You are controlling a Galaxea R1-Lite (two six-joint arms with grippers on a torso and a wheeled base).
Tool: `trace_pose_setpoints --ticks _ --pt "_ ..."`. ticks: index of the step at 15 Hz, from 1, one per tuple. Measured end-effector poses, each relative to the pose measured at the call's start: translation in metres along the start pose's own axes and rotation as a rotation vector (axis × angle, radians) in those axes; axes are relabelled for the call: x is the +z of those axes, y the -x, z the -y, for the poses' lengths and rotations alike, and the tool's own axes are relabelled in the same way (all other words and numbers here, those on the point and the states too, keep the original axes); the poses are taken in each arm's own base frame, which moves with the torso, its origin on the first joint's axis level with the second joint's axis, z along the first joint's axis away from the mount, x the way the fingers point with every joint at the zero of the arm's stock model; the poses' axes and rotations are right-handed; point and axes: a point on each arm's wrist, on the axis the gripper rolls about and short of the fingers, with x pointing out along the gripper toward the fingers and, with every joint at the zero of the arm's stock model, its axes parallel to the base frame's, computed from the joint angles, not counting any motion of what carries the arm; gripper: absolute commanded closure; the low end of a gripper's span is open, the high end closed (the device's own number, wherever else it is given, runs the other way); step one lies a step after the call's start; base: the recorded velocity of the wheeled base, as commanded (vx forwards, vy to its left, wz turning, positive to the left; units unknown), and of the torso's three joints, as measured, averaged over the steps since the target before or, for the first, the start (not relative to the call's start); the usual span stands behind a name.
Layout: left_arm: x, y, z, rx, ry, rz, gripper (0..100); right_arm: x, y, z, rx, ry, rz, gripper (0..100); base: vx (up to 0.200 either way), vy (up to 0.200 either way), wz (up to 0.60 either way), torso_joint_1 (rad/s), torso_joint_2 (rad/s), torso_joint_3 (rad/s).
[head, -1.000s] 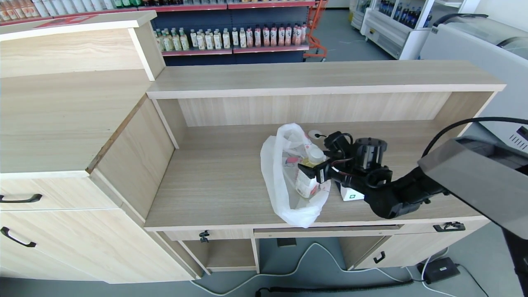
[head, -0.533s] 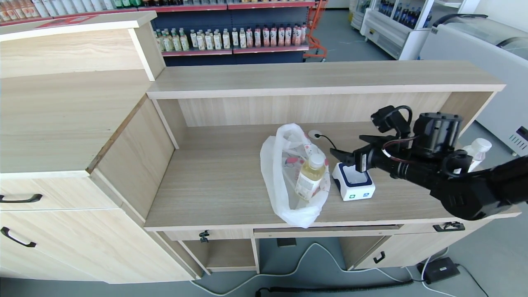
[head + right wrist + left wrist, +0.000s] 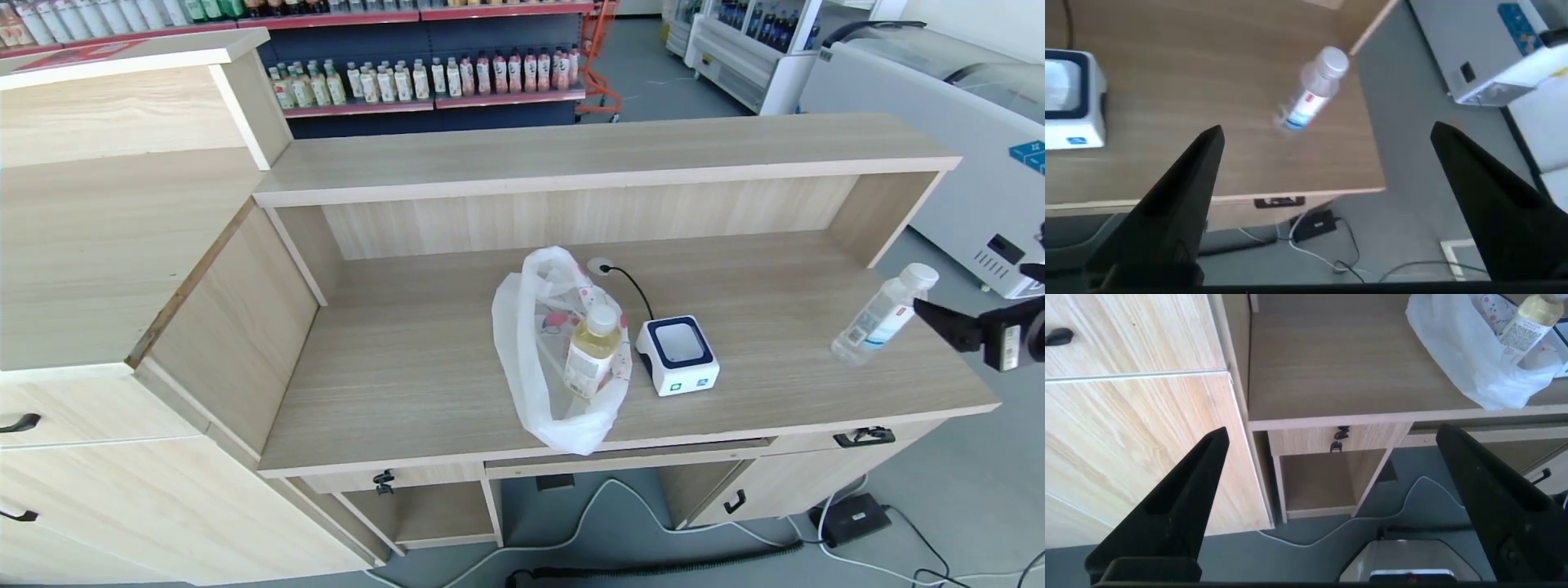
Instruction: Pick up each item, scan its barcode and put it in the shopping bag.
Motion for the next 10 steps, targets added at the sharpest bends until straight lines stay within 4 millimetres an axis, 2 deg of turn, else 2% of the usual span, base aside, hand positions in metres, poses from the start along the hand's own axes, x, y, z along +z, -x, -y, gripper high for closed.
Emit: trace_pose_setpoints --ticks 2,4,7,10 --pt "0.000 0.000 0.000 0.001 0.000 0.001 0 -0.014 0.023 0.031 -0.256 -0.013 -0.108 0 0.000 0.000 0.00 0.000 0.00 0.000" --pt "0.000 0.000 0.000 0.001 0.000 0.000 0 -0.022 0.034 0.044 -0.419 -0.103 -0.137 0 0.000 0.000 0.00 0.000 0.00 0.000" --pt "0.000 0.000 0.000 0.001 0.000 0.000 0 -0.034 0.026 0.047 -0.453 -0.105 -0.125 0 0.000 0.000 0.00 0.000 0.00 0.000" --pt "0.000 0.000 0.000 0.001 0.000 0.000 0 -0.059 -0.002 0.051 -0.434 -0.089 -0.189 0 0.000 0.000 0.00 0.000 0.00 0.000"
